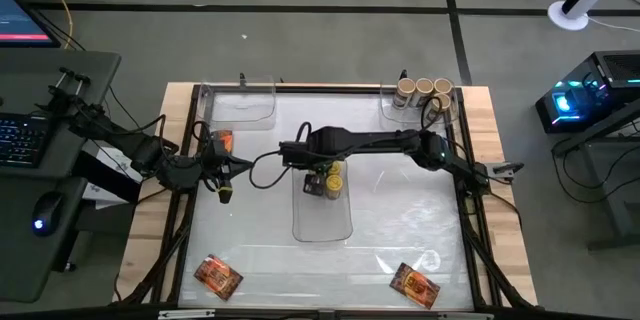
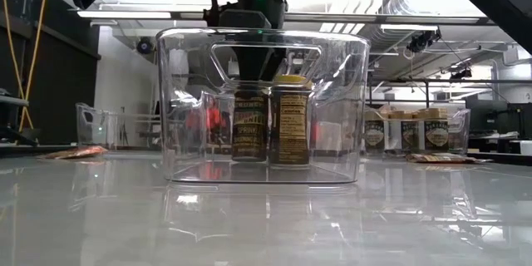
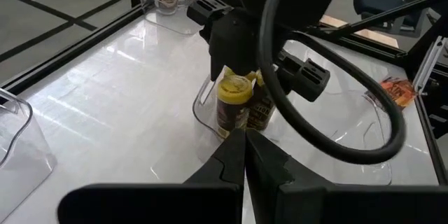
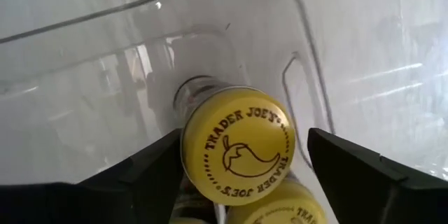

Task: Sort spices by type
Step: Put the yellow seasoning bottle into the bottom transparent bin to the left of the other yellow seasoning bottles, then put the top right brown seasoning bag into the left transparent bin

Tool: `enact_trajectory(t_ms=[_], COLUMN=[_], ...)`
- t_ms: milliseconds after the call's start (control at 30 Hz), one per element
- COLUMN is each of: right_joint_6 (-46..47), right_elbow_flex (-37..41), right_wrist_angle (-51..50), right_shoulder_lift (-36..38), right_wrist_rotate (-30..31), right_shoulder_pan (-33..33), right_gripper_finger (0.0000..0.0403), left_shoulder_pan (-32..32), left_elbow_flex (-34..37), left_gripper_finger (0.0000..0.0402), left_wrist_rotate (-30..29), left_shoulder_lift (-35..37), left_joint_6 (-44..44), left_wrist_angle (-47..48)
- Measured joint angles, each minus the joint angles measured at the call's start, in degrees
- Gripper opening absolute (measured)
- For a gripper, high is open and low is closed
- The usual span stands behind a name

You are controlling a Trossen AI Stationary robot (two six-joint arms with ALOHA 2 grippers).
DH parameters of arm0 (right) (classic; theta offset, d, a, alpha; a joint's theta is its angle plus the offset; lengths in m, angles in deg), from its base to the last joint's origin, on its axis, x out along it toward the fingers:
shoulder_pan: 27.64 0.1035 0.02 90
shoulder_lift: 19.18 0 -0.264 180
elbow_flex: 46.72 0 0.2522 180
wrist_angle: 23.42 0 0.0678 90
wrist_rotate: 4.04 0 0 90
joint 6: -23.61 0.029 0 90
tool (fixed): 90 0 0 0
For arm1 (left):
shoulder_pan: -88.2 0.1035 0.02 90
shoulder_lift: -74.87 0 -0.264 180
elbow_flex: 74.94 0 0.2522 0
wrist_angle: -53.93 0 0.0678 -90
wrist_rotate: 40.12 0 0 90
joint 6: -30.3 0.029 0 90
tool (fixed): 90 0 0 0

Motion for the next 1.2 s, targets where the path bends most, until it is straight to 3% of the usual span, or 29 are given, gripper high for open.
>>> enact_trajectory(t_ms=[400, 833, 1200], right_joint_6=[-3.49, -7.53, -9.12], right_elbow_flex=[-1.08, -3.74, -3.69], right_wrist_angle=[-0.99, -4.84, -7.46], right_shoulder_lift=[0.0, 0.22, 4.91], right_wrist_rotate=[0.94, 1.07, 1.5], right_shoulder_pan=[0.34, 0.25, 0.73], right_gripper_finger=[0.0347, 0.0351, 0.0351], left_shoulder_pan=[0.01, 0.01, 0.02], left_elbow_flex=[0.0, 0.0, 0.0], left_gripper_finger=[0.0, 0.0, 0.0], left_wrist_rotate=[0.0, 0.0, -1.25], left_shoulder_lift=[0.02, 0.0, 0.66], left_joint_6=[0.09, 0.33, 7.45], left_wrist_angle=[0.14, 1.72, 1.22])
